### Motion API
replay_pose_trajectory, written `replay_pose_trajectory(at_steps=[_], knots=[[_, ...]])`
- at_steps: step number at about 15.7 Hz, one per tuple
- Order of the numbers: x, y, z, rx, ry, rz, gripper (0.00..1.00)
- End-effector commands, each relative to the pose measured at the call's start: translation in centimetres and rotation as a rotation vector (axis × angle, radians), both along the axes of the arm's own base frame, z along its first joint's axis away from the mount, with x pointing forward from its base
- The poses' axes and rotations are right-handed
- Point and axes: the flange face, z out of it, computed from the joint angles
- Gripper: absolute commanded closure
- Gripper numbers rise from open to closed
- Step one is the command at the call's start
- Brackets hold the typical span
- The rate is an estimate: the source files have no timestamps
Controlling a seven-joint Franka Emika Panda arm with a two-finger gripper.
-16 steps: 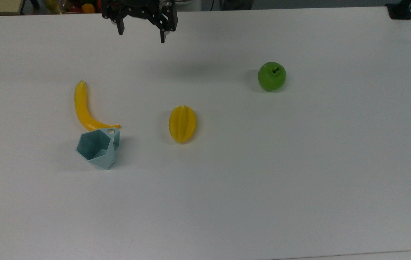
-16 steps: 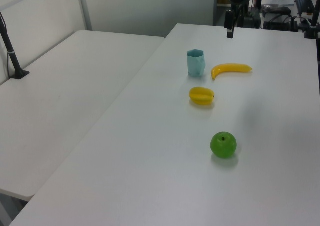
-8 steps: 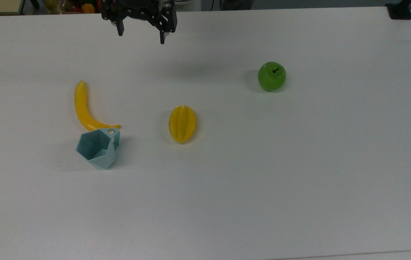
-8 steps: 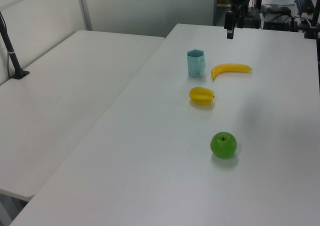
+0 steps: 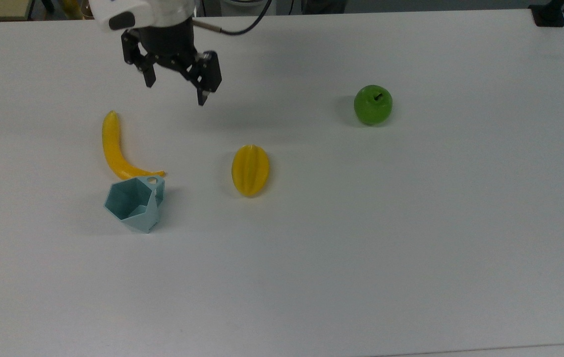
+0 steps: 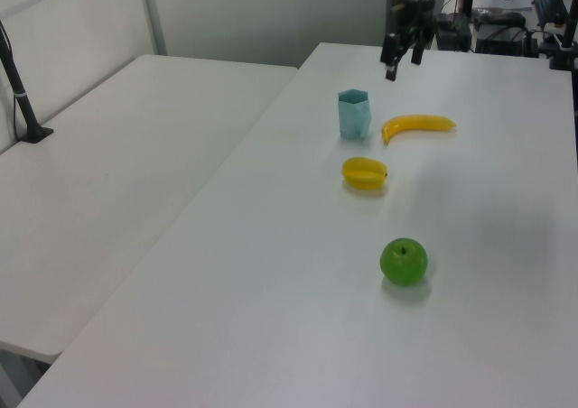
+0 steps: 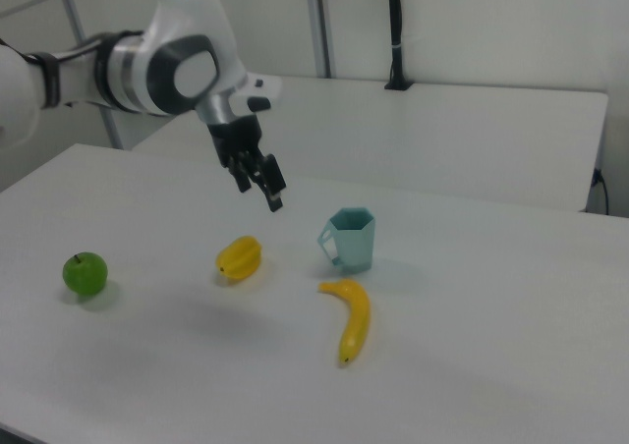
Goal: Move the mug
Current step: 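Lower the gripper toward the light-blue hexagonal mug beside the banana, then close the gripper on the rim of the light-blue mug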
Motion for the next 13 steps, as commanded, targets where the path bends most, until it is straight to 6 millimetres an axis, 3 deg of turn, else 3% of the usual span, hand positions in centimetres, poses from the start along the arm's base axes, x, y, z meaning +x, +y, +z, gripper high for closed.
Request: replay_pose_trajectory(at_steps=[1, 7, 10, 13], knots=[[2.8, -1.1, -5.4, 0.011, -0.063, -0.171, 0.00], [5.7, -3.2, -13.0, -0.028, -0.156, -0.313, 0.07], [6.2, -3.9, -15.4, -0.053, -0.182, -0.341, 0.23], [6.4, -4.6, -16.3, -0.045, -0.214, -0.351, 0.47]])
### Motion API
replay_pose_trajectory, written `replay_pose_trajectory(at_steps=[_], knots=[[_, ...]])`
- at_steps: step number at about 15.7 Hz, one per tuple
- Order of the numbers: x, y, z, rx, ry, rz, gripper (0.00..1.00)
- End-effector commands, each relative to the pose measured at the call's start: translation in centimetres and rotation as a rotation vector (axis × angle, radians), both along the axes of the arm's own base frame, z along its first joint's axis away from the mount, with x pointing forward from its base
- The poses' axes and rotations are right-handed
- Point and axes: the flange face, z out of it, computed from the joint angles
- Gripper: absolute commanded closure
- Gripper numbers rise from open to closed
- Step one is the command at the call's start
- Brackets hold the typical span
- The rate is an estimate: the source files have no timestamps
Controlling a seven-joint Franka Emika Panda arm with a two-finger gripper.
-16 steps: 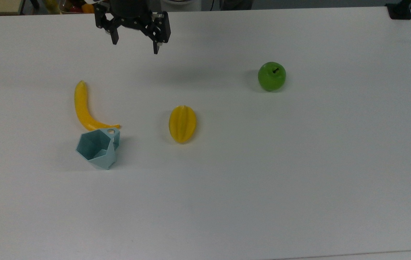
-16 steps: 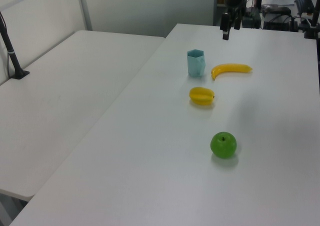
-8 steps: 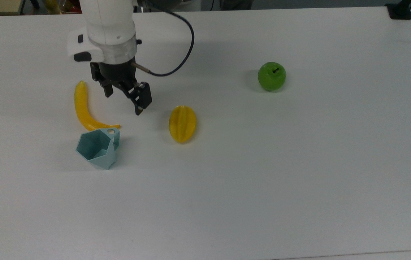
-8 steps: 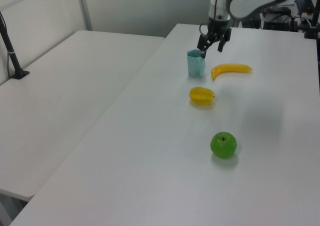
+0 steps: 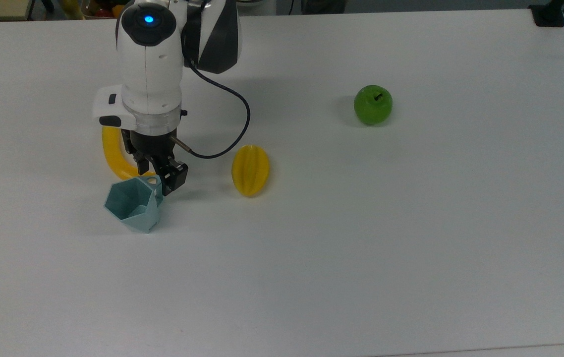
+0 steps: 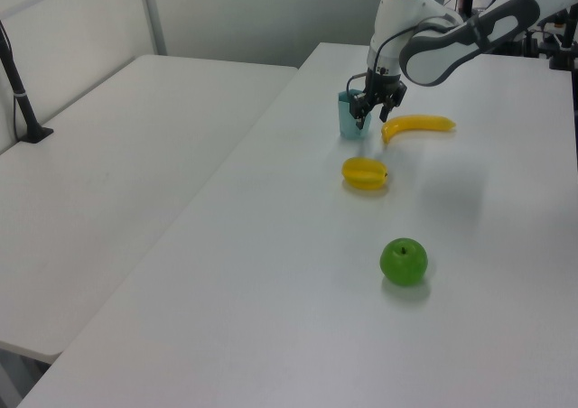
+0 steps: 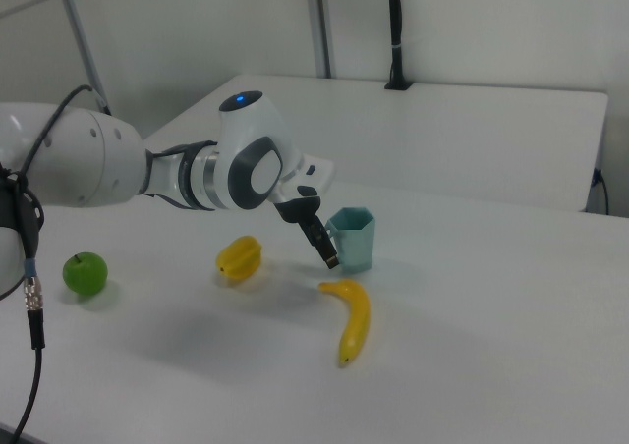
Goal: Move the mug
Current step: 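Close the gripper on the rim of the light-blue mug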
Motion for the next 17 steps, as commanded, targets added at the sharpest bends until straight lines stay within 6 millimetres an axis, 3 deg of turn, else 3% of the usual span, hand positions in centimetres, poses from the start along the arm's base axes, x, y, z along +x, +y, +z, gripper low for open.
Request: replay_pose_trajectory(at_steps=[1, 5, 7, 10, 13, 15, 17], knots=[[0.0, -0.6, -0.5, -0.003, -0.052, -0.018, 0.54], [0.1, -0.4, -1.0, -0.002, -0.055, -0.013, 0.71], [0.1, -0.3, -1.2, -0.013, -0.052, -0.003, 0.73], [0.0, -0.3, -1.2, -0.020, -0.049, 0.002, 0.88], [0.0, -0.3, -0.9, -0.027, -0.052, 0.008, 0.92], [-1.0, 0.6, 0.1, -0.035, -0.045, 0.021, 0.92], [-3.2, 2.3, 1.9, -0.048, -0.038, 0.052, 0.92]])
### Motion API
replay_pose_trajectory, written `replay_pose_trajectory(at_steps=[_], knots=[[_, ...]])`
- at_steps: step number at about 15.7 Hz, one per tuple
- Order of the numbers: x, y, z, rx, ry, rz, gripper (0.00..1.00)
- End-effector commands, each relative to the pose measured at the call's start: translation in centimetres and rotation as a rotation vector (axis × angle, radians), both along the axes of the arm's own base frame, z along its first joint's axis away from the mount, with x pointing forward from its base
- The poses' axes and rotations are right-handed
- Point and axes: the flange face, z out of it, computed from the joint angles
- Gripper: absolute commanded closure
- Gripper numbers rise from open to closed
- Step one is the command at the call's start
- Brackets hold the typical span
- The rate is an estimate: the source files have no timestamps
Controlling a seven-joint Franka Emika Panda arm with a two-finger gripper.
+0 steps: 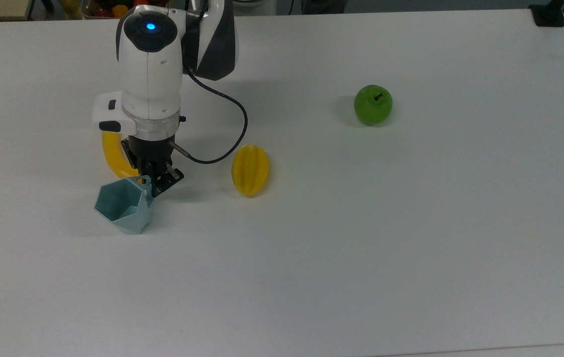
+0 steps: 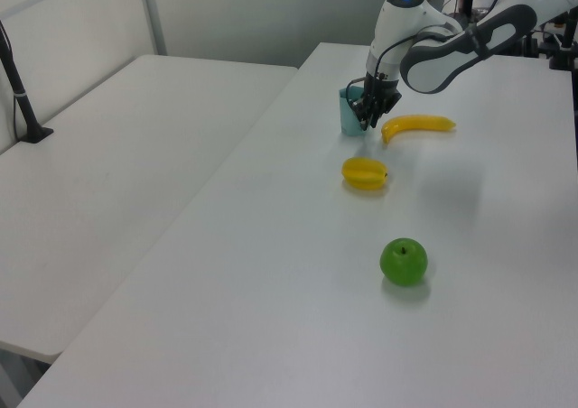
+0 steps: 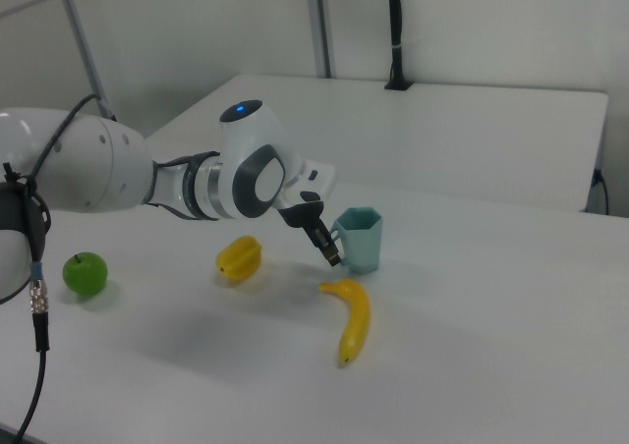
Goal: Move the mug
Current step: 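Drag the held mug across the table toward the green apple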
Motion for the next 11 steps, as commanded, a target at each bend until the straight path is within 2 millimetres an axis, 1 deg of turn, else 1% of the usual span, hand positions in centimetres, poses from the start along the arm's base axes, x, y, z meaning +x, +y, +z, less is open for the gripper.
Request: replay_pose_trajectory(at_steps=[1, 4, 6, 8, 9, 11], knots=[[-5.2, 3.1, 3.7, -0.031, 0.012, 0.038, 0.92], [-9.7, 5.8, 6.6, -0.053, 0.062, 0.070, 0.92], [-11.8, 7.5, 7.3, -0.077, 0.138, 0.102, 0.92], [-12.7, 9.5, 7.0, -0.092, 0.197, 0.142, 0.92], [-13.2, 11.2, 6.4, -0.099, 0.228, 0.170, 0.92], [-14.0, 13.0, 5.4, -0.104, 0.249, 0.206, 0.92]])
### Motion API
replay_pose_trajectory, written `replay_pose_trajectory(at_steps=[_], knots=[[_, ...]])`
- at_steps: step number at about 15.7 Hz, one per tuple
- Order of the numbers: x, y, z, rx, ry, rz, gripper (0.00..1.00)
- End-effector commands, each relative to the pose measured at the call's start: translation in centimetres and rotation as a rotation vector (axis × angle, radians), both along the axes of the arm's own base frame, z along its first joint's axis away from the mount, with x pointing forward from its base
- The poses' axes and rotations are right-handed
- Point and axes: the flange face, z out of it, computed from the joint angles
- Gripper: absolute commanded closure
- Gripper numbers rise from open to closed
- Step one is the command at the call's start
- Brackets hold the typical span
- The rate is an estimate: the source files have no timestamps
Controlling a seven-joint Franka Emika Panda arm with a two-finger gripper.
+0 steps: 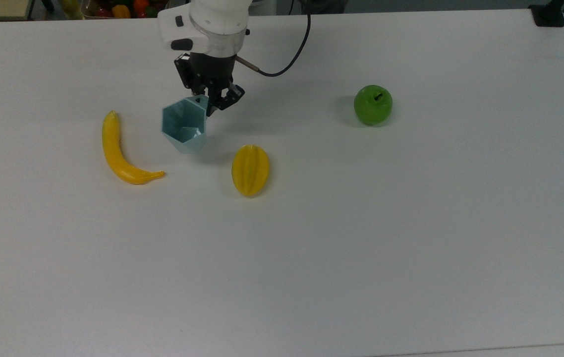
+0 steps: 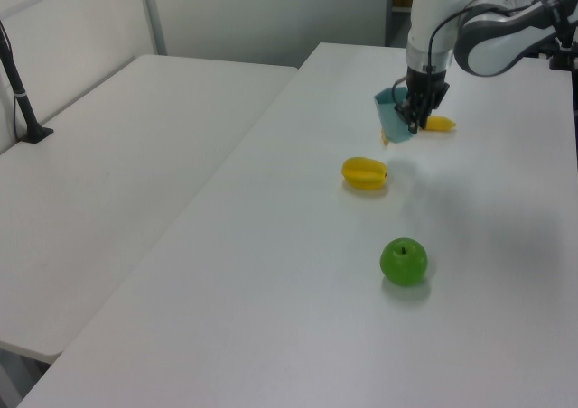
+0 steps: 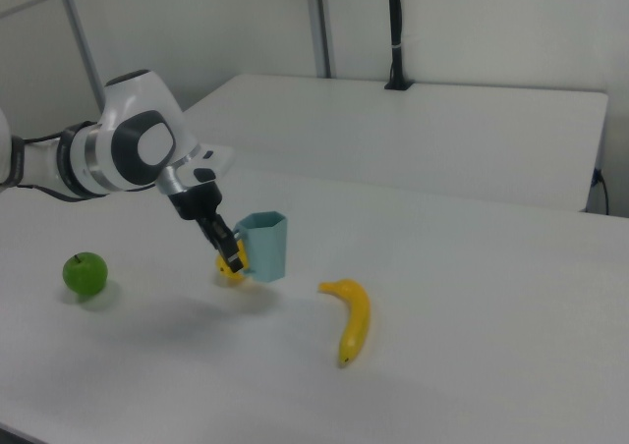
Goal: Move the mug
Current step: 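Drag the held mug across the table toward the green apple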
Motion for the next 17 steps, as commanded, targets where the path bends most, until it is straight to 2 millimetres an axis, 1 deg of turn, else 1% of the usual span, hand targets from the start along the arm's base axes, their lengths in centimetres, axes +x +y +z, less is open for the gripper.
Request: replay_pose_trajectory(at_steps=[1, 3, 7, 10, 13, 14, 15, 17], knots=[[-2.0, 3.4, -1.6, -0.026, 0.053, 0.085, 0.92], [-3.1, 5.6, -2.3, -0.038, 0.091, 0.125, 0.92], [-7.5, 9.3, -1.2, -0.057, 0.151, 0.272, 0.92], [-8.1, 11.5, -1.3, -0.062, 0.162, 0.331, 0.92], [-8.5, 13.5, -2.0, -0.066, 0.175, 0.405, 0.90], [-8.5, 13.9, -2.3, -0.069, 0.186, 0.430, 0.89], [-8.6, 14.0, -2.6, -0.071, 0.196, 0.455, 0.86], [-8.5, 15.0, -3.2, -0.066, 0.195, 0.509, 0.86]])
